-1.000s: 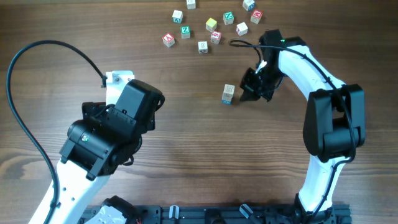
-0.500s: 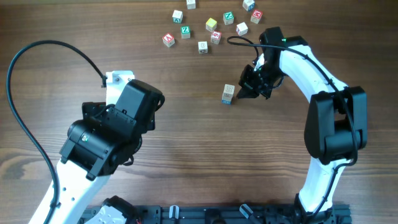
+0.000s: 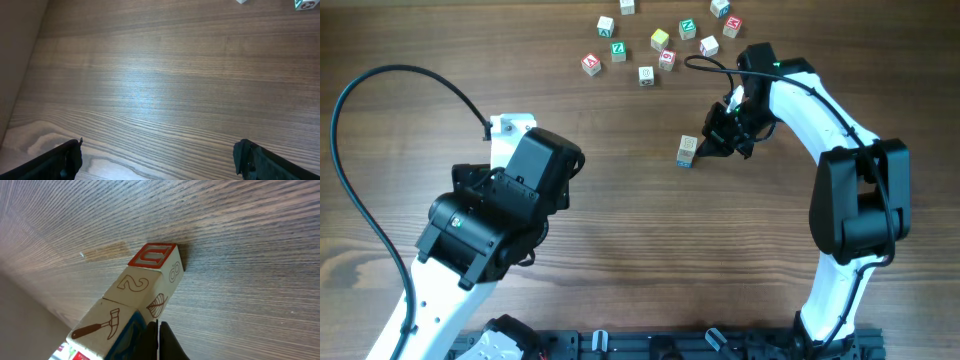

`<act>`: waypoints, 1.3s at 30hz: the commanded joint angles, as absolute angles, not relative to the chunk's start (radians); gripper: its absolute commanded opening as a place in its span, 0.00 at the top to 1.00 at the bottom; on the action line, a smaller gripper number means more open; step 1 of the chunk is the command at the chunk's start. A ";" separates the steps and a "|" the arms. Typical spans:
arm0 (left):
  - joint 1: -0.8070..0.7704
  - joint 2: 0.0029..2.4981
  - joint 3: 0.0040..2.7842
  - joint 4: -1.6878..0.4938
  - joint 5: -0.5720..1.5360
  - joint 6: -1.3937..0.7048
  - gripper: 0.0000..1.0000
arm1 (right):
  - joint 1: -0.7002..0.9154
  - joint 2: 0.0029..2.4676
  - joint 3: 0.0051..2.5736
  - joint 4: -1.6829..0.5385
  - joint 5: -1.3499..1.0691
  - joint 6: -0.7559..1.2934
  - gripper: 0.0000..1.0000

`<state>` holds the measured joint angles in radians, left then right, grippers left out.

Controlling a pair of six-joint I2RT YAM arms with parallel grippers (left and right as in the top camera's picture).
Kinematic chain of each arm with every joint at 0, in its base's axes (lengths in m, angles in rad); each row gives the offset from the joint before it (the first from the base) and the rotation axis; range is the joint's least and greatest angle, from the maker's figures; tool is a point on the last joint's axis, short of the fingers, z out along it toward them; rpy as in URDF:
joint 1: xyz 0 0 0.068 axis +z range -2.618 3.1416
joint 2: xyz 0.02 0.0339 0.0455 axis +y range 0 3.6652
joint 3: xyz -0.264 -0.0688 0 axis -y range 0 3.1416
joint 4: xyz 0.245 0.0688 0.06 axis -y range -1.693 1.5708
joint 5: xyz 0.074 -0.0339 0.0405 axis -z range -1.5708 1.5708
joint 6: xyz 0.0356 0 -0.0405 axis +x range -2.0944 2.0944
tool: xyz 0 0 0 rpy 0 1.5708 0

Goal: Form a tower

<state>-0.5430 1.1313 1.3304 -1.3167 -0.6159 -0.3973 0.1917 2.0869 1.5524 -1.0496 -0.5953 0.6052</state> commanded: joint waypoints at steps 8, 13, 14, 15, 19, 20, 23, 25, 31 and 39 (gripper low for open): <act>-0.541 1.122 1.330 -1.314 -0.618 -0.389 0.00 | 0.193 2.057 1.547 -1.052 -0.624 0.628 0.96; -0.541 1.122 1.330 -1.314 -0.618 -0.389 0.00 | 0.193 2.057 1.547 -1.056 -0.624 0.628 0.95; -0.541 1.122 1.330 -1.314 -0.618 -0.389 0.00 | 0.193 2.057 1.547 -1.056 -0.624 0.628 0.96; -0.541 1.122 1.330 -1.314 -0.618 -0.389 0.00 | 0.193 2.057 1.547 -1.056 -0.624 0.628 0.95; -0.541 1.122 1.330 -1.314 -0.618 -0.389 0.00 | 0.193 2.057 1.547 -1.058 -0.624 0.628 0.95; -0.541 1.122 1.330 -1.314 -0.618 -0.389 0.00 | 0.193 2.057 1.547 -1.059 -0.624 0.628 0.96; -0.541 1.122 1.330 -1.314 -0.618 -0.389 0.00 | 0.193 2.057 1.547 -1.060 -0.624 0.628 0.95; -0.541 1.122 1.330 -1.314 -0.618 -0.389 0.00 | 0.193 2.057 1.547 -1.060 -0.624 0.628 0.96; -0.541 1.122 1.330 -1.314 -0.618 -0.389 0.00 | 0.193 2.057 1.547 -1.059 -0.630 0.628 0.96; -0.541 1.122 1.330 -1.314 -0.618 -0.389 0.00 | 0.214 2.057 1.547 -1.053 -0.630 0.629 0.96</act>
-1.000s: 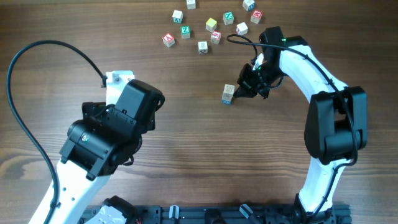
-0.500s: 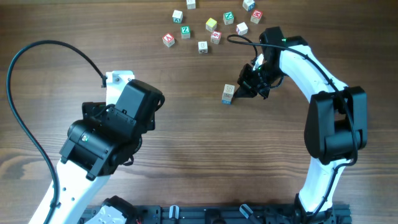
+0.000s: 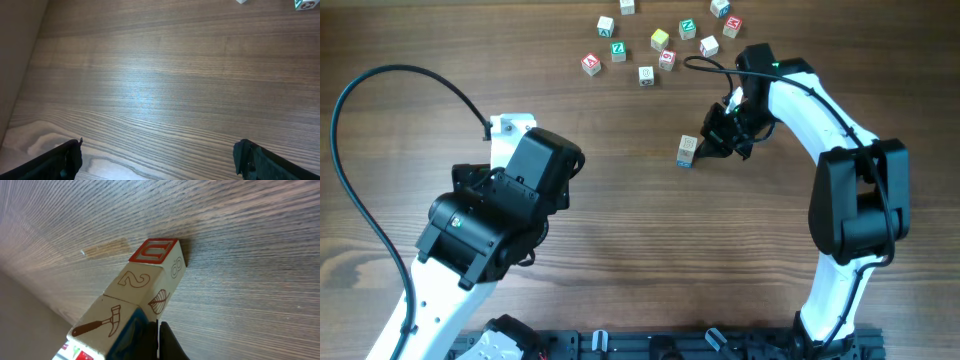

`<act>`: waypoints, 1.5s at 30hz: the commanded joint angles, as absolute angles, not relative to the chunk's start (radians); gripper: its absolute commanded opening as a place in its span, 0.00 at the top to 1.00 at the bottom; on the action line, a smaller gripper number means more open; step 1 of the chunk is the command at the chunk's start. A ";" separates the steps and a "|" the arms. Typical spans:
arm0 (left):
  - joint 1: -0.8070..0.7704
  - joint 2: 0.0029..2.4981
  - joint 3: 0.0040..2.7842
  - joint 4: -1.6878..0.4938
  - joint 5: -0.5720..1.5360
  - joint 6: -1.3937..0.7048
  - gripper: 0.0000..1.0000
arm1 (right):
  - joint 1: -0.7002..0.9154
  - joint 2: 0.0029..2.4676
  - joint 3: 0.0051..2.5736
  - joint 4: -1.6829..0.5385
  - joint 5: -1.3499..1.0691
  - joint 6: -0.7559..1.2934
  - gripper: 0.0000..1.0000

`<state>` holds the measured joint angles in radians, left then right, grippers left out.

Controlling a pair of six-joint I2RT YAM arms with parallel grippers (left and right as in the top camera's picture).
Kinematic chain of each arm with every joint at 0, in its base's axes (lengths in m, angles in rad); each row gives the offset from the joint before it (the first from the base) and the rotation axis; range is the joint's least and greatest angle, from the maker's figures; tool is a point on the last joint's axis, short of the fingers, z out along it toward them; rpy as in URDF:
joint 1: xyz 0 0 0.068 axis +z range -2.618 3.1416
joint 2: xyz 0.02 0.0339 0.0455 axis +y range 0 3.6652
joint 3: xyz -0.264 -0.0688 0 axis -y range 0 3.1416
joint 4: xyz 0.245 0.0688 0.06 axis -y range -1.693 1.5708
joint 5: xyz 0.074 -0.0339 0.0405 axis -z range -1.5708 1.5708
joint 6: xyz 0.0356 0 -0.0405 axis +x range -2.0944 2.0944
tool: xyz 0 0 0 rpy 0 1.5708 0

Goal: Form a tower

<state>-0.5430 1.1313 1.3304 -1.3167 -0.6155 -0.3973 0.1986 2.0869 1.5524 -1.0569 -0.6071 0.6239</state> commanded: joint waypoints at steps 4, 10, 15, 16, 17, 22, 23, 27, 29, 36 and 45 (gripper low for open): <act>-0.541 1.122 1.330 -1.314 -0.618 -0.389 0.00 | 0.216 2.057 1.547 -1.053 -0.630 0.628 0.95; -0.541 1.122 1.330 -1.314 -0.618 -0.389 0.00 | 0.216 2.056 1.547 -1.110 -0.538 0.628 0.95; -0.541 1.122 1.330 -1.314 -0.618 -0.389 0.00 | 0.216 2.005 1.554 -1.074 -0.480 0.632 0.95; -0.541 1.122 1.330 -1.314 -0.618 -0.389 0.00 | 0.216 1.995 1.554 -1.051 -0.470 0.632 0.95; -0.541 1.122 1.330 -1.314 -0.618 -0.389 0.00 | 0.216 1.991 1.554 -1.028 -0.467 0.632 0.95; -0.541 1.122 1.330 -1.314 -0.618 -0.389 0.00 | 0.216 1.991 1.554 -0.991 -0.468 0.632 0.95; -0.541 1.122 1.330 -1.314 -0.618 -0.389 0.00 | 0.216 1.991 1.554 -0.990 -0.468 0.633 0.95; -0.541 1.122 1.330 -1.314 -0.618 -0.389 0.00 | 0.216 1.948 1.561 -1.039 -0.432 0.592 0.93; -0.541 1.122 1.330 -1.314 -0.618 -0.389 0.00 | 0.219 1.852 1.599 -1.095 -0.305 0.593 0.66; -0.541 1.122 1.330 -1.314 -0.618 -0.389 0.00 | 0.381 1.791 1.623 -1.038 -0.120 0.627 0.01; -0.541 1.122 1.330 -1.314 -0.618 -0.389 0.00 | 0.464 2.004 1.623 -0.988 -0.017 0.759 0.01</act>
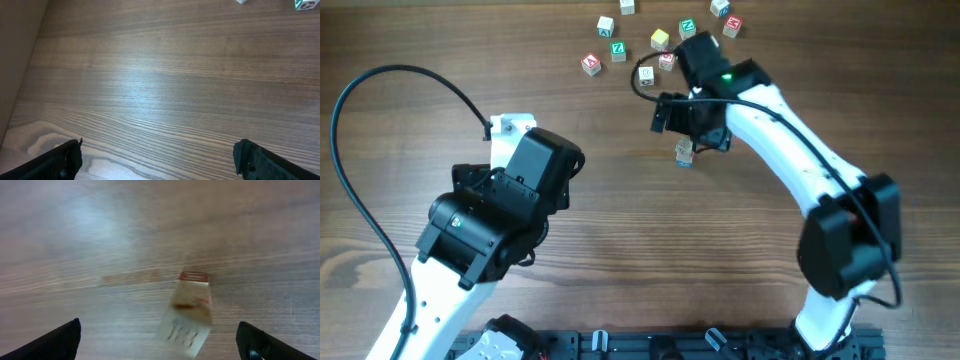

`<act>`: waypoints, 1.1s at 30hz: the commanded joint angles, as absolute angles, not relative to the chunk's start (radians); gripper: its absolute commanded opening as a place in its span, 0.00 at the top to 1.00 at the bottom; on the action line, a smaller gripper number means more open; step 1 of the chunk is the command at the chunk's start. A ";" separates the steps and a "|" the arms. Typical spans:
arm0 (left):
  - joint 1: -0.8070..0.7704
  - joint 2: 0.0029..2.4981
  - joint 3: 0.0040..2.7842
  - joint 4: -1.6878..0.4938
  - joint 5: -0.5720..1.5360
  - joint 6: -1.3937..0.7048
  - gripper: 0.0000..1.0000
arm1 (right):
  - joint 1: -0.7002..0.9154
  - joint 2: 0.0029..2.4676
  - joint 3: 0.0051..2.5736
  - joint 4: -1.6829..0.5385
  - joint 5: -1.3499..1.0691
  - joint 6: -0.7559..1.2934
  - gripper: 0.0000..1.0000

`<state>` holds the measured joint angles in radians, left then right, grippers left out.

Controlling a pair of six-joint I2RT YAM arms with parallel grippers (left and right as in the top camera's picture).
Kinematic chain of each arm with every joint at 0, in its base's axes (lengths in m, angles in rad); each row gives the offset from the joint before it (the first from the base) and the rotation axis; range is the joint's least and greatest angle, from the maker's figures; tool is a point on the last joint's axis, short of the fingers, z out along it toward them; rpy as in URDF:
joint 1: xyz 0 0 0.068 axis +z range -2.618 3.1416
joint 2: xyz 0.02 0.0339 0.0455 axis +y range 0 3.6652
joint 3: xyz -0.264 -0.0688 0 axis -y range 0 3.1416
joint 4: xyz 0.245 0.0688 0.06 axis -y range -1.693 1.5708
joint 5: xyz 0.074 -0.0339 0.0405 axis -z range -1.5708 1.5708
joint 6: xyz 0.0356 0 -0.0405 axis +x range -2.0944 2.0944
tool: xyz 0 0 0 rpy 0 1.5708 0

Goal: Form a tower

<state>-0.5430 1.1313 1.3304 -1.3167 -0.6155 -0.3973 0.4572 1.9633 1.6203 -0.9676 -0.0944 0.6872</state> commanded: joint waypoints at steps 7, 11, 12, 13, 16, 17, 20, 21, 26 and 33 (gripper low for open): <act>-0.541 1.122 1.330 -1.314 -0.618 -0.389 0.00 | 0.471 2.039 1.625 -0.988 -0.011 0.760 0.01; -0.541 1.122 1.330 -1.314 -0.618 -0.389 0.00 | 0.475 2.079 1.625 -1.009 0.000 0.765 0.04; -0.541 1.122 1.330 -1.314 -0.618 -0.389 0.00 | 0.475 2.080 1.625 -1.010 0.000 0.771 0.08; -0.541 1.122 1.330 -1.314 -0.618 -0.389 0.00 | 0.475 2.080 1.625 -1.010 0.001 0.789 0.11; -0.541 1.122 1.330 -1.314 -0.618 -0.389 0.00 | 0.475 2.080 1.625 -1.008 0.004 0.788 0.19; -0.541 1.122 1.330 -1.314 -0.618 -0.389 0.00 | 0.475 2.080 1.625 -1.010 0.004 0.785 0.21; -0.541 1.122 1.330 -1.314 -0.618 -0.389 0.00 | 0.475 2.080 1.625 -1.016 0.002 0.759 0.26; -0.541 1.122 1.330 -1.314 -0.618 -0.389 0.00 | 0.475 2.080 1.625 -1.031 0.003 0.759 0.28; -0.541 1.122 1.330 -1.314 -0.618 -0.389 0.00 | 0.475 2.080 1.625 -1.045 0.000 0.733 0.36; -0.541 1.122 1.330 -1.314 -0.618 -0.389 0.00 | 0.475 2.080 1.625 -1.048 -0.014 0.707 0.46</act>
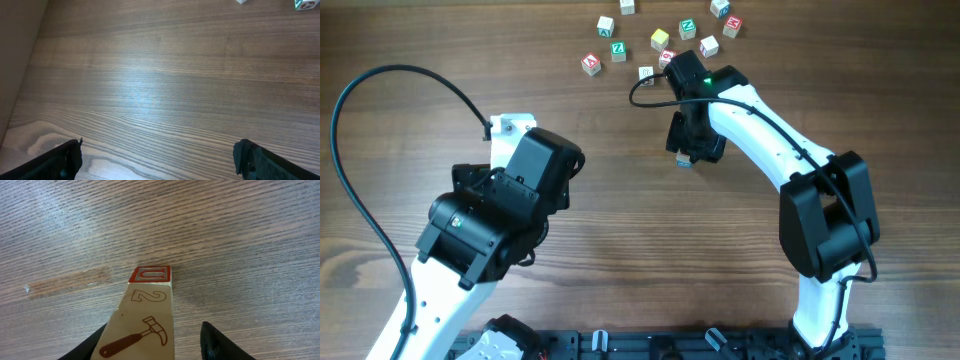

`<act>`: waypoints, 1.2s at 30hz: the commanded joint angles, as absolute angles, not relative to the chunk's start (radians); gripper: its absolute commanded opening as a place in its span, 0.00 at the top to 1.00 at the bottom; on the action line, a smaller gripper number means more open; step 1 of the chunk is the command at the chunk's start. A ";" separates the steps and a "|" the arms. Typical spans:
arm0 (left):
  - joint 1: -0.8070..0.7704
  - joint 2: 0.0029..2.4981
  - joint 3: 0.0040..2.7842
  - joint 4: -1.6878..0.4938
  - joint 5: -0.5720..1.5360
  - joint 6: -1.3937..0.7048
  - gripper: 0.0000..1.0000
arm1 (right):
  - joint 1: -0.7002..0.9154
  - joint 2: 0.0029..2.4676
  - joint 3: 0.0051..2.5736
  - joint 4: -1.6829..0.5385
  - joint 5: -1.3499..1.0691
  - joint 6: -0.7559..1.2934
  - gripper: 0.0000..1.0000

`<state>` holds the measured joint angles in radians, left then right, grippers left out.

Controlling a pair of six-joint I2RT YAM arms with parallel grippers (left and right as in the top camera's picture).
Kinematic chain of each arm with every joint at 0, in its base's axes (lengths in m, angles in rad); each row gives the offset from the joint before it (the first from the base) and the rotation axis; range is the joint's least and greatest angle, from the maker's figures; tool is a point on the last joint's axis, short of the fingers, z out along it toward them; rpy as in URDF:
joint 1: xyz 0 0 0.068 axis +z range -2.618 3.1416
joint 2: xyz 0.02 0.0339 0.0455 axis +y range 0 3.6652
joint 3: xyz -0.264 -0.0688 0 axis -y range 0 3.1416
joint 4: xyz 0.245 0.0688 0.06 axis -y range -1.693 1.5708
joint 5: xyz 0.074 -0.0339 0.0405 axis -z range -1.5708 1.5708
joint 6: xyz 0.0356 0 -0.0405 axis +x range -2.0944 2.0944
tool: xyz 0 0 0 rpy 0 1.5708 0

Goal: Form a tower

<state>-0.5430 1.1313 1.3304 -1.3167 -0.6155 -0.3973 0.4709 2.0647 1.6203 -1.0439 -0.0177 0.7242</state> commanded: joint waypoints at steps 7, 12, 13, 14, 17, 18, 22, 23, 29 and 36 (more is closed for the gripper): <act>-0.541 1.122 1.330 -1.314 -0.618 -0.389 0.00 | 0.475 2.080 1.625 -1.037 -0.033 0.694 0.24; -0.541 1.122 1.330 -1.314 -0.618 -0.389 0.00 | 0.475 2.074 1.657 -1.029 -0.076 0.678 0.05; -0.541 1.122 1.330 -1.314 -0.618 -0.389 0.00 | 0.475 2.072 1.663 -1.030 -0.076 0.676 0.04; -0.541 1.122 1.330 -1.314 -0.618 -0.389 0.00 | 0.475 2.071 1.663 -1.029 -0.075 0.672 0.01; -0.541 1.122 1.330 -1.314 -0.618 -0.389 0.00 | 0.475 2.072 1.662 -1.030 -0.076 0.654 0.01; -0.541 1.122 1.330 -1.314 -0.618 -0.389 0.00 | 0.475 2.072 1.662 -1.040 -0.073 0.653 0.01; -0.541 1.122 1.330 -1.314 -0.618 -0.389 0.00 | 0.470 2.063 1.691 -1.070 -0.075 0.657 0.00; -0.541 1.122 1.330 -1.314 -0.618 -0.389 0.00 | 0.470 2.050 1.720 -1.097 -0.084 0.657 0.01; -0.541 1.122 1.330 -1.314 -0.618 -0.389 0.00 | 0.471 1.839 1.847 -1.300 0.142 0.865 0.01; -0.541 1.122 1.330 -1.314 -0.618 -0.389 0.00 | 0.479 1.837 1.518 -1.338 0.081 1.132 0.95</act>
